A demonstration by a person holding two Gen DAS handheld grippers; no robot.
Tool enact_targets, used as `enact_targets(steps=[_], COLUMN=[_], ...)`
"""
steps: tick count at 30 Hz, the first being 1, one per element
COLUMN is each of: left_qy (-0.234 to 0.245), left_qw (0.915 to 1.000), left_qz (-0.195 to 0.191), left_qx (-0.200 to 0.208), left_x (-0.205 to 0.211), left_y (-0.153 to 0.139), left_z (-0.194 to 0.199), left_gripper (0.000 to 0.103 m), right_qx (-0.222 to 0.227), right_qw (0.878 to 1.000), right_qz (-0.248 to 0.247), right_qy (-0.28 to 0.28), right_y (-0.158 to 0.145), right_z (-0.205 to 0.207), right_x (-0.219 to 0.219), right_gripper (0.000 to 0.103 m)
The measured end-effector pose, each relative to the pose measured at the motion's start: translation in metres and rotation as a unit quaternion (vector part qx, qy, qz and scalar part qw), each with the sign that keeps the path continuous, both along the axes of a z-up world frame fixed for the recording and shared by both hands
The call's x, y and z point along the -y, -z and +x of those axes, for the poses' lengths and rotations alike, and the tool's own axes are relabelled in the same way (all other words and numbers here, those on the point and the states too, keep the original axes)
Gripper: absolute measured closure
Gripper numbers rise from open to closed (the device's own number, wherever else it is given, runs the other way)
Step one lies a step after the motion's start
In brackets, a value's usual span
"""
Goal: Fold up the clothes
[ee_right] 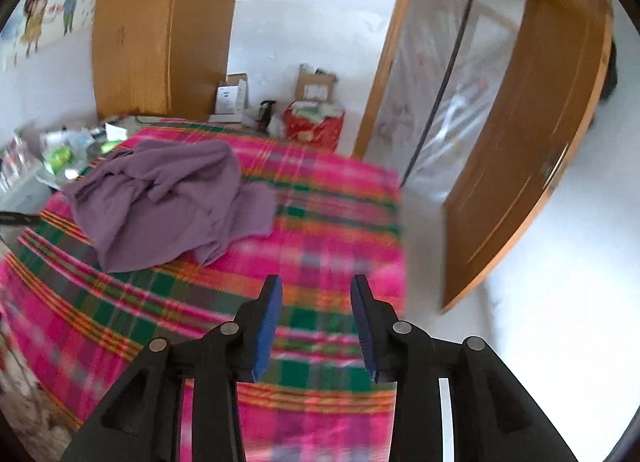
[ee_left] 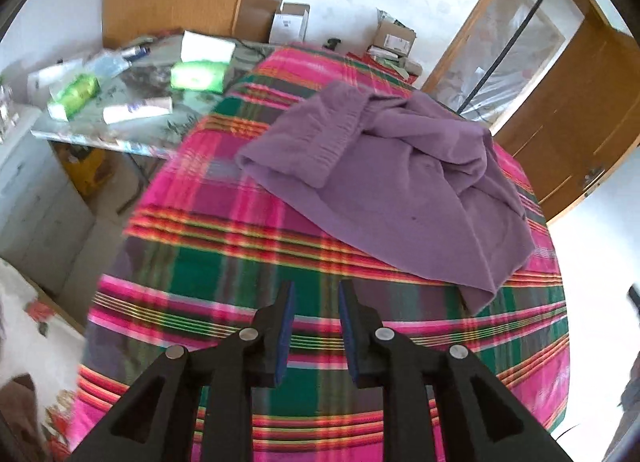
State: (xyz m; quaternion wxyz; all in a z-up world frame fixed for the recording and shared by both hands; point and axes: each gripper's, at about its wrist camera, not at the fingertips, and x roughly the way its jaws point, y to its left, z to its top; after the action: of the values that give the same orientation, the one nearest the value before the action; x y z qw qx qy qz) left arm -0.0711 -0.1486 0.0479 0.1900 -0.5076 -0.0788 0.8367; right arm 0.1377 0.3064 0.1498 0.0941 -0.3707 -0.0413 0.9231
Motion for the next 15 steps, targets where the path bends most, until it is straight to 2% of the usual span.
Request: enact_targets(steps=[4, 9, 15], left_qy=[-0.010, -0.037, -0.067], left_qw=[0.9999, 0.9991, 0.9972], left_qz=[0.001, 0.017, 0.034], left_qx=[-0.001, 0.008, 0.007], left_x=[-0.009, -0.014, -0.010], left_y=[0.011, 0.024, 0.033], left_z=[-0.005, -0.020, -0.035], left_gripper=[0.080, 0.080, 0.079], right_qx=[0.011, 0.021, 0.026], right_qw=[0.997, 0.984, 0.969], right_qz=[-0.064, -0.159, -0.224], right_qy=[-0.028, -0.075, -0.095], right_y=[0.045, 0.100, 0.137], right_z=[-0.017, -0.061, -0.106], right_x=[0.018, 0.050, 0.071], right_gripper=[0.066, 0.066, 0.066])
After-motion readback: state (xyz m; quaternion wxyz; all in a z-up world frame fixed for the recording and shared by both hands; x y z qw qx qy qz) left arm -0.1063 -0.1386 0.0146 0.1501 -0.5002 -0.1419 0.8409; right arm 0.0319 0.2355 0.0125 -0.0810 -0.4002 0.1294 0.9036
